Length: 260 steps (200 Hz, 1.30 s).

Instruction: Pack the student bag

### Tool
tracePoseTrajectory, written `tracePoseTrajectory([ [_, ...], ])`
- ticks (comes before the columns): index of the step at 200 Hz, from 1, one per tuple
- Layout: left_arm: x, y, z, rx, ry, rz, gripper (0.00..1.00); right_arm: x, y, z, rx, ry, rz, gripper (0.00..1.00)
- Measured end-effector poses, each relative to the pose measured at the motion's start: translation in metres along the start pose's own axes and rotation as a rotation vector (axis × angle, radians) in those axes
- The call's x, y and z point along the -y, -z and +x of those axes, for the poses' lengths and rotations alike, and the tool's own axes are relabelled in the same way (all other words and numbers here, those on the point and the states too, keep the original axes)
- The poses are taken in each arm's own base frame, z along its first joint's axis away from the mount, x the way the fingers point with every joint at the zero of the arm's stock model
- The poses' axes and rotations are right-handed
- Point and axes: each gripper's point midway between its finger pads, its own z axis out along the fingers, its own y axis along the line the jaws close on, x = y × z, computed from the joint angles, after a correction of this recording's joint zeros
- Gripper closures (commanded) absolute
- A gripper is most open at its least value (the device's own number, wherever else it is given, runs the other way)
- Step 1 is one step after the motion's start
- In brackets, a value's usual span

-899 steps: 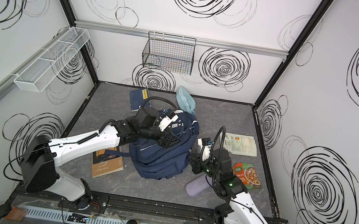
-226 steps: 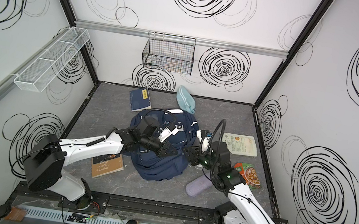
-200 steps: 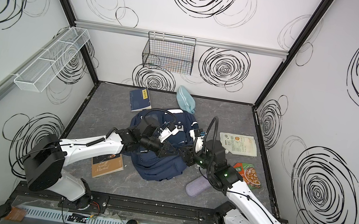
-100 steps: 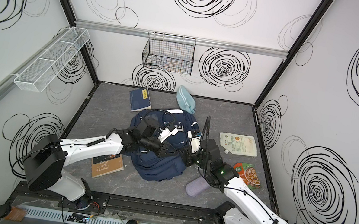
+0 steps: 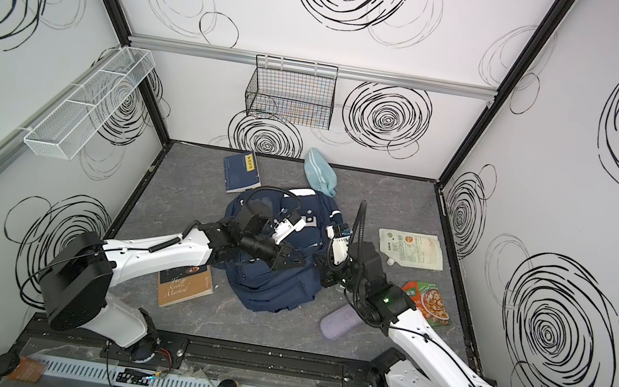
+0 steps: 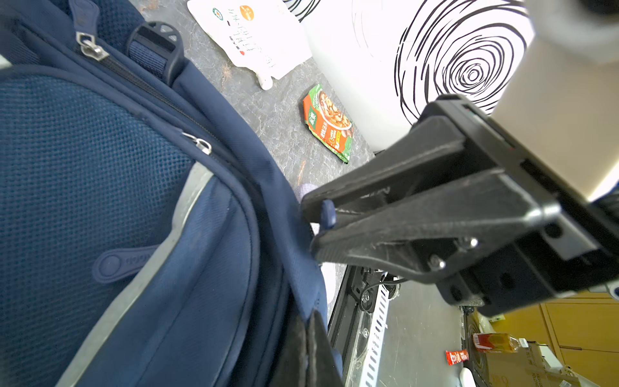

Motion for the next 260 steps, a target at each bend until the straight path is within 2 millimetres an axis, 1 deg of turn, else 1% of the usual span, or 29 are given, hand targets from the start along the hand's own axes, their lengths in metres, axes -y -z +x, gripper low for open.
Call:
tracePoseTrajectory([
  [7, 0.000, 0.000, -0.001, 0.002, 0.002, 0.002, 1.00, -0.001, 0.001, -0.001, 0.005, 0.006, -0.004, 0.98],
  [17, 0.000, 0.001, -0.002, 0.005, 0.007, 0.004, 1.00, -0.003, 0.003, -0.001, 0.013, 0.010, -0.015, 1.00],
  [60, -0.002, 0.003, -0.002, 0.012, 0.043, 0.029, 1.00, -0.015, 0.010, 0.002, 0.059, 0.030, -0.103, 1.00],
  [95, 0.002, 0.005, -0.003, 0.013, 0.089, 0.065, 1.00, -0.027, 0.021, 0.007, 0.127, 0.070, -0.186, 1.00],
  [122, 0.004, 0.008, -0.008, 0.024, 0.121, 0.079, 1.00, -0.044, 0.030, 0.010, 0.192, 0.119, -0.275, 1.00],
  [144, 0.010, 0.010, -0.017, 0.041, 0.145, 0.090, 1.00, -0.059, 0.034, 0.016, 0.217, 0.161, -0.334, 1.00],
  [177, 0.018, 0.013, -0.036, 0.102, 0.187, 0.103, 1.00, -0.082, 0.040, 0.017, 0.242, 0.227, -0.405, 1.00],
  [212, 0.021, 0.015, -0.052, 0.163, 0.230, 0.103, 1.00, -0.097, 0.043, 0.020, 0.255, 0.282, -0.443, 1.00],
  [234, 0.020, 0.015, -0.057, 0.186, 0.259, 0.098, 1.00, -0.102, 0.043, 0.021, 0.268, 0.301, -0.446, 1.00],
  [260, 0.020, 0.016, -0.063, 0.213, 0.289, 0.083, 1.00, -0.109, 0.039, 0.026, 0.265, 0.317, -0.452, 1.00],
])
